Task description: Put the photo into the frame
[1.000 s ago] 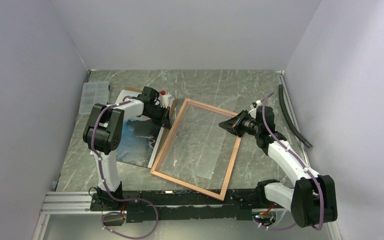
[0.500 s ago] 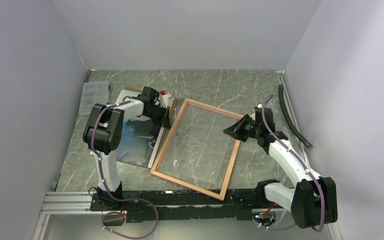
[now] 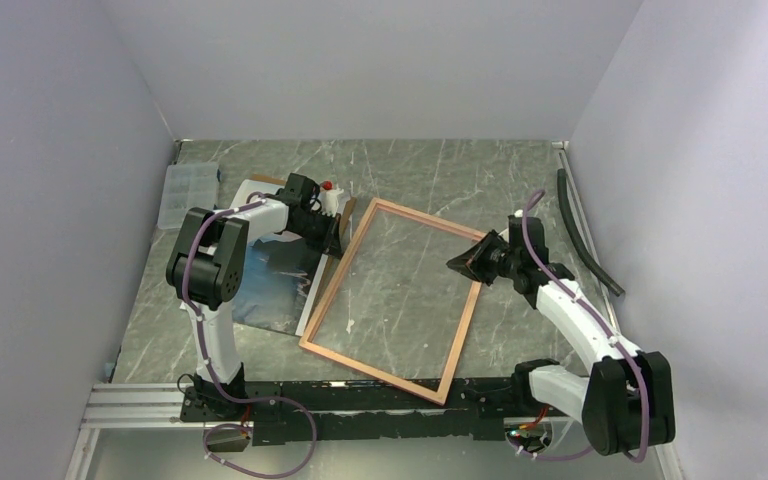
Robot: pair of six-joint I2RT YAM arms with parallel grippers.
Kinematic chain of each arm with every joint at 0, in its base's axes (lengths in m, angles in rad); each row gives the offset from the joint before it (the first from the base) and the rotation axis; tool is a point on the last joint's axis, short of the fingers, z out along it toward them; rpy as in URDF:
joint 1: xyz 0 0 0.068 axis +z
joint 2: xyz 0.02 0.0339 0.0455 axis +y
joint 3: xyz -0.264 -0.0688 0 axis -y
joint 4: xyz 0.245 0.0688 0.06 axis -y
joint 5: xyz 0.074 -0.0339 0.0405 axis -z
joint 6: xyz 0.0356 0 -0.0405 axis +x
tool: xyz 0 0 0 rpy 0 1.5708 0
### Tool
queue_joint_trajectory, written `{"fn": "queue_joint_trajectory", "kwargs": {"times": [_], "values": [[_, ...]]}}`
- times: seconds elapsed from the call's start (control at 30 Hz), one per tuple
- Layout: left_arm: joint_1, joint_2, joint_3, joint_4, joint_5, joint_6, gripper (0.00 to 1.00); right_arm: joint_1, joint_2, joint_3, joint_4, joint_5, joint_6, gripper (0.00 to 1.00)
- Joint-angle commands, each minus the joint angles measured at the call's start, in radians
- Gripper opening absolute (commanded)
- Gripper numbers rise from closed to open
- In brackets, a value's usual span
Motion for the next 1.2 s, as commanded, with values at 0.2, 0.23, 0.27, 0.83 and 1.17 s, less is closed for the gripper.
{"fn": "queue_joint_trajectory", "kwargs": {"times": [0.2, 0.23, 0.27, 0.83, 1.17], "values": [[-0.032, -0.022, -0.013, -0.007, 0.056, -0.006, 0.03, 0.014, 0.060, -0.043, 0.146, -0.039, 0.030, 0.00], [-0.032, -0.022, -0.012, -0.007, 0.055, -0.006, 0.03, 0.013, 0.068, -0.040, 0.141, -0.036, 0.021, 0.00], [-0.032, -0.023, -0.011, -0.009, 0.053, -0.006, 0.03, 0.013, 0.073, -0.033, 0.124, -0.035, 0.010, 0.00], [-0.021, -0.042, -0.015, -0.013, 0.041, -0.001, 0.03, 0.002, 0.084, 0.044, -0.060, 0.032, -0.129, 0.35], [-0.018, -0.047, -0.022, -0.009, 0.043, 0.000, 0.03, -0.015, 0.124, 0.103, -0.138, 0.087, -0.209, 0.54]]}}
